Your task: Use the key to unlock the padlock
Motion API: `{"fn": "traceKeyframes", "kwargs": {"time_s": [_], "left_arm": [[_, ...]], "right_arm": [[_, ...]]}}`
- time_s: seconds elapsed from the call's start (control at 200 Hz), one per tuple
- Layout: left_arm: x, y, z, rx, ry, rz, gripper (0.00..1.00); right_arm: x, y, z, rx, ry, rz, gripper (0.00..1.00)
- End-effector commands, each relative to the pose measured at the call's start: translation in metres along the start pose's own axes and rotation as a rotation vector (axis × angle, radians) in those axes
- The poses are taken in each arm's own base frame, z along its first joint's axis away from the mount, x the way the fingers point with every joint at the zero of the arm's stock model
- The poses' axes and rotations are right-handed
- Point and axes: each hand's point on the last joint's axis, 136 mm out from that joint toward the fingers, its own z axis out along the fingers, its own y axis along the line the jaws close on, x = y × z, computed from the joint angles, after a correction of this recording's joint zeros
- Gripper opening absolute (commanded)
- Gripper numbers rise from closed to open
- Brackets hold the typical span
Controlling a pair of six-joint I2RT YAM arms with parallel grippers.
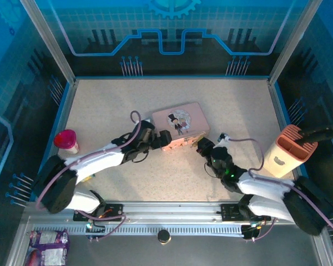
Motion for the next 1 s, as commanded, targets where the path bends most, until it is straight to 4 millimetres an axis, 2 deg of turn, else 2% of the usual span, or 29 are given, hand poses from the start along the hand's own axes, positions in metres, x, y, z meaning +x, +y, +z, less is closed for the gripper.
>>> {"fn": "traceKeyframes", "kwargs": {"time_s": [0.0,0.15,0.27,0.4,0.625,0.996], "left_arm": [[-0.007,0.026,-0.028,-0.04,-0.064,0.112,0.99],[-0.01,0.045,-0.06,-0.016,-0.166,0.149,0.99],[-0.012,0.056,-0.081,-0.016,-0.244,0.178,0.99],[-0.011,0.073,-0.096,-0.044,-0.305,0.198,0.99],[-0.005,0.091,-0.104,-0.075,-0.341,0.2,0.99],[0.0,0.097,-0.1,-0.094,-0.323,0.192,0.99]], "right_arm": [[0.012,-0.008,-0.025,0.089,0.2,-0.401,0.0],[0.009,-0.002,-0.059,0.091,0.332,-0.593,0.0],[0.011,-0.014,-0.08,0.166,0.434,-0.688,0.0],[0.019,-0.031,-0.092,0.253,0.539,-0.757,0.0],[0.046,-0.055,-0.09,0.33,0.656,-0.799,0.0],[0.08,-0.089,-0.08,0.418,0.781,-0.797,0.0]]}}
